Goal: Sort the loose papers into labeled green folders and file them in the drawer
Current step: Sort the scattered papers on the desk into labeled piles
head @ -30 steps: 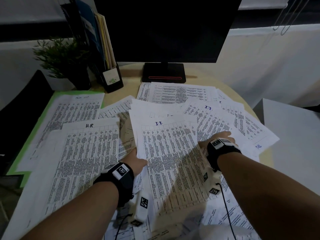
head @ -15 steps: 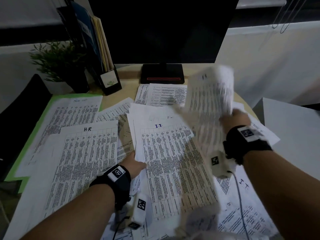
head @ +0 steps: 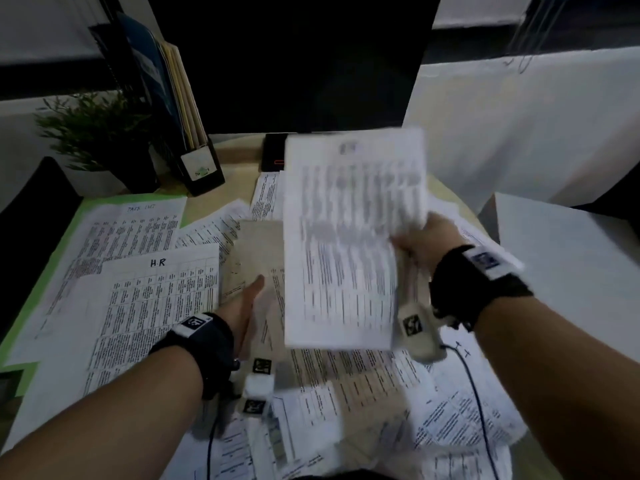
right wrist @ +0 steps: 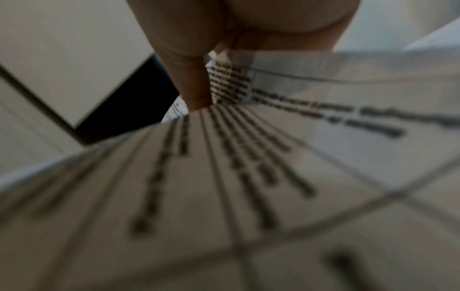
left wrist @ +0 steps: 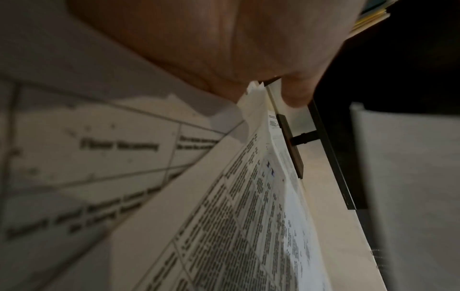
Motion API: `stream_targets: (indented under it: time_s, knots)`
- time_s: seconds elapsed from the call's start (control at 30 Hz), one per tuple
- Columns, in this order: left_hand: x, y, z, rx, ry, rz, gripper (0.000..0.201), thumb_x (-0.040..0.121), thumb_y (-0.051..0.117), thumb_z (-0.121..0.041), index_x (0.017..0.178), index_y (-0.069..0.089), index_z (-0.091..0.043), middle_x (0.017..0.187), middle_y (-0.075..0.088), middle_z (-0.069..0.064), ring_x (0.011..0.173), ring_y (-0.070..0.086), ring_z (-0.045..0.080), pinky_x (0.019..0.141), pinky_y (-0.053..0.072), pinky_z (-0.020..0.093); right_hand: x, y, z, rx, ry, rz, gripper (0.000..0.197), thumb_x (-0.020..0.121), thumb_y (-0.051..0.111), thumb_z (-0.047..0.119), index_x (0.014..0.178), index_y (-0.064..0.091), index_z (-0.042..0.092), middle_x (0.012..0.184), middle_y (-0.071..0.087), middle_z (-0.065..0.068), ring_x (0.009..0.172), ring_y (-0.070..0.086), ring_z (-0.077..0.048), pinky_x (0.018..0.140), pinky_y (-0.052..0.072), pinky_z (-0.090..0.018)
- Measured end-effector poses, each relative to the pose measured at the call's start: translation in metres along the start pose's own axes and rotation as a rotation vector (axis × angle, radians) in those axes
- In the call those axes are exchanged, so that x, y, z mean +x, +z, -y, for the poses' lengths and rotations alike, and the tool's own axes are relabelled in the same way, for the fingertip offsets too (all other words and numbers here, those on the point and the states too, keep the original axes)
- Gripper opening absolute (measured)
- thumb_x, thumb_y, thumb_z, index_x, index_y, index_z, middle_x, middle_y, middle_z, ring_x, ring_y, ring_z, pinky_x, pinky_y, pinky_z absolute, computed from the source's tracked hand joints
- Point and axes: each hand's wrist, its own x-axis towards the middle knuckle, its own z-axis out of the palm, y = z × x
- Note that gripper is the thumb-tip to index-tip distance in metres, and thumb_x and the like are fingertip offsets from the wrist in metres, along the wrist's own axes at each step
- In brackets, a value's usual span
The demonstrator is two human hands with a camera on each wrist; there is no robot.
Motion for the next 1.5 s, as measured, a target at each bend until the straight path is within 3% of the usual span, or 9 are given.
stream_targets:
  time_s: [0.07, 0.17, 0.33, 0.5, 0.63, 0.9, 1.2, 1.37, 1.5]
  knots:
    - [-0.002, 0.001, -0.002, 0.008, -0.004, -0.044, 0.093, 0.077, 0.045, -0.077, 0.15, 0.024, -0.023, 0.155, 0.026, 0.007, 0.142, 0.024, 0.031, 0.115, 0.019, 0.051, -0.015, 0.023, -0.012, -0.309, 0.061, 0.101, 0.056, 0.079, 0.074, 0.025, 0.124, 0.05, 0.003, 0.121, 0.057, -0.014, 0.113, 0.055, -0.029, 0.089, 0.045, -0.031]
    - [-0.004, 0.005, -0.001, 0.14, 0.053, -0.1, 0.1, 0.068, 0.05, -0.077, 0.148, 0.03, -0.019, 0.154, 0.028, 0.008, 0.141, 0.029, 0.032, 0.115, 0.024, 0.05, -0.039, 0.05, -0.024, -0.337, 0.105, 0.183, 0.047, 0.083, 0.068, 0.018, 0.124, 0.049, 0.005, 0.115, 0.057, -0.013, 0.113, 0.056, -0.027, 0.084, 0.044, -0.026]
    - [-0.01, 0.018, 0.021, 0.483, 0.107, -0.16, 0.106, 0.08, 0.076, -0.031, 0.152, 0.001, -0.011, 0.159, 0.012, 0.012, 0.144, 0.02, 0.029, 0.114, 0.023, 0.039, -0.053, 0.073, -0.037, -0.215, 0.155, 0.277, 0.04, 0.088, 0.064, 0.022, 0.122, 0.046, 0.011, 0.123, 0.055, -0.008, 0.081, 0.05, -0.014, 0.053, 0.038, -0.016]
    - [-0.012, 0.019, 0.024, 0.488, 0.128, -0.252, 0.092, 0.083, 0.073, -0.018, 0.152, 0.012, -0.008, 0.157, 0.02, 0.013, 0.142, 0.025, 0.029, 0.113, 0.025, 0.038, -0.037, 0.037, -0.065, -0.334, 0.358, 0.045, 0.061, 0.078, 0.068, 0.034, 0.13, 0.042, 0.015, 0.123, 0.046, -0.011, 0.104, 0.054, -0.029, 0.083, 0.05, -0.036]
    - [-0.012, 0.019, 0.025, 0.508, 0.112, -0.258, 0.094, 0.08, 0.075, -0.021, 0.151, 0.015, -0.009, 0.156, 0.024, 0.013, 0.141, 0.027, 0.03, 0.112, 0.027, 0.04, -0.024, 0.01, -0.082, -0.178, 0.549, 0.007, 0.058, 0.07, 0.076, 0.029, 0.113, 0.047, 0.004, 0.112, 0.057, -0.018, 0.094, 0.059, -0.034, 0.073, 0.05, -0.034]
    - [-0.016, 0.022, 0.023, 0.511, 0.088, -0.28, 0.087, 0.08, 0.076, -0.022, 0.148, 0.024, -0.008, 0.151, 0.034, 0.014, 0.136, 0.036, 0.031, 0.109, 0.032, 0.039, -0.019, -0.008, -0.096, 0.036, 0.357, -0.125, 0.023, 0.08, 0.067, 0.013, 0.103, 0.064, 0.013, 0.096, 0.068, -0.008, 0.089, 0.065, -0.028, 0.086, 0.055, -0.042]
    - [-0.014, 0.025, 0.018, 0.492, 0.085, -0.28, 0.043, 0.087, 0.066, -0.009, 0.126, 0.051, 0.003, 0.124, 0.055, 0.008, 0.116, 0.051, 0.032, 0.102, 0.037, 0.037, -0.035, -0.026, -0.101, -0.139, 0.38, 0.247, 0.017, 0.083, 0.072, 0.015, 0.093, 0.069, 0.002, 0.076, 0.071, -0.011, 0.059, 0.061, -0.021, 0.068, 0.056, -0.031]
    - [-0.015, 0.03, 0.015, 0.426, 0.106, -0.214, 0.033, 0.089, 0.062, -0.006, 0.119, 0.057, 0.008, 0.111, 0.058, 0.009, 0.091, 0.049, 0.021, 0.086, 0.035, 0.028, -0.024, -0.022, -0.103, -0.028, 0.226, -0.032, 0.014, 0.088, 0.065, 0.023, 0.082, 0.066, 0.01, 0.075, 0.069, -0.006, 0.068, 0.066, -0.021, 0.074, 0.056, -0.031]
    - [-0.013, 0.036, 0.015, 0.405, 0.134, -0.213, 0.038, 0.085, 0.068, -0.01, 0.117, 0.057, 0.006, 0.122, 0.06, 0.015, 0.1, 0.054, 0.024, 0.098, 0.039, 0.032, -0.021, -0.011, -0.106, 0.058, 0.261, 0.18, 0.027, 0.085, 0.065, 0.004, 0.109, 0.062, -0.006, 0.099, 0.067, -0.019, 0.095, 0.066, -0.033, 0.09, 0.053, -0.045]
